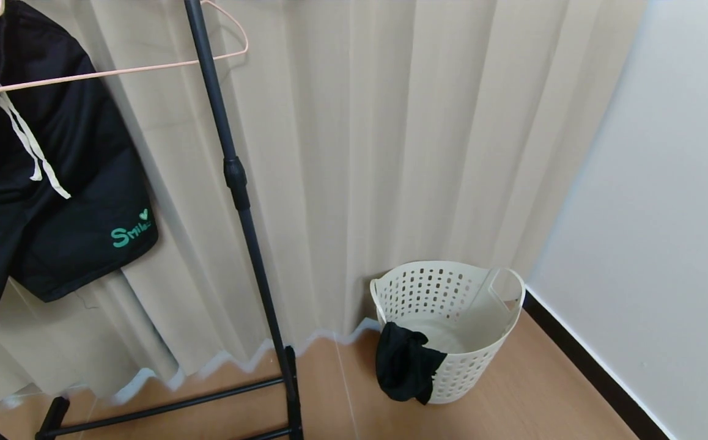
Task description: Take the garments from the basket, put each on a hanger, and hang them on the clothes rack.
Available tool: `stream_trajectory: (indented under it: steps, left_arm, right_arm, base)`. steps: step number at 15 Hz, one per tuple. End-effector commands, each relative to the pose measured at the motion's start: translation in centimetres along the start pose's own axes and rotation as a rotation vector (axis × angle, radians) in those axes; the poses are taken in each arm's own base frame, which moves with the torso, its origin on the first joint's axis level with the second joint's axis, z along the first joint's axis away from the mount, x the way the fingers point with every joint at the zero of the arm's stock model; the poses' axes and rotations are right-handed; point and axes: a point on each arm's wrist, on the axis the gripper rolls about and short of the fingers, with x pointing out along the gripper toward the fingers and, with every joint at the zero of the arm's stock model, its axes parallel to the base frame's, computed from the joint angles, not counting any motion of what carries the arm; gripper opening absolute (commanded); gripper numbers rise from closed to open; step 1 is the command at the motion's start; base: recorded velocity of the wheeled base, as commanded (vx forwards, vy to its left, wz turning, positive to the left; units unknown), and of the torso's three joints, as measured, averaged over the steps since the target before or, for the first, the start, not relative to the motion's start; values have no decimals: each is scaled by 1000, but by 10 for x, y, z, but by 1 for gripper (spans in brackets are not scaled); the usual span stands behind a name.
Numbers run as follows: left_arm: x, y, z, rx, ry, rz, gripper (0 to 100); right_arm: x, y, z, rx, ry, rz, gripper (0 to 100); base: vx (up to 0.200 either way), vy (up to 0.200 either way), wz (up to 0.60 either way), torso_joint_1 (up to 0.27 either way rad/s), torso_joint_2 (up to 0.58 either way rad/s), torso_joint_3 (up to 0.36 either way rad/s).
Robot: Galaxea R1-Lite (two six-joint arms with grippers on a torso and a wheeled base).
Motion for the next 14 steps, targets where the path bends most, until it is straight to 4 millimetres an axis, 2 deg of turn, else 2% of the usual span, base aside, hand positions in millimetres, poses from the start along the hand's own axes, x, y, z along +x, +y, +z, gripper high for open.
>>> stream_trajectory:
  steps: [1,7,14]
  left_arm:
    - [0,0,0,-1,2,0,100]
    - [0,0,0,-2,2,0,100]
    - [0,0,0,-2,2,0,100]
  right_arm:
    - [0,0,0,0,1,1,100]
    - [0,0,0,0,1,1,100]
    - [0,0,0,-2,1,1,100]
  base:
    - [0,0,0,0,0,0]
    - [0,0,0,0,0,0]
    - [0,0,0,2,0,-170]
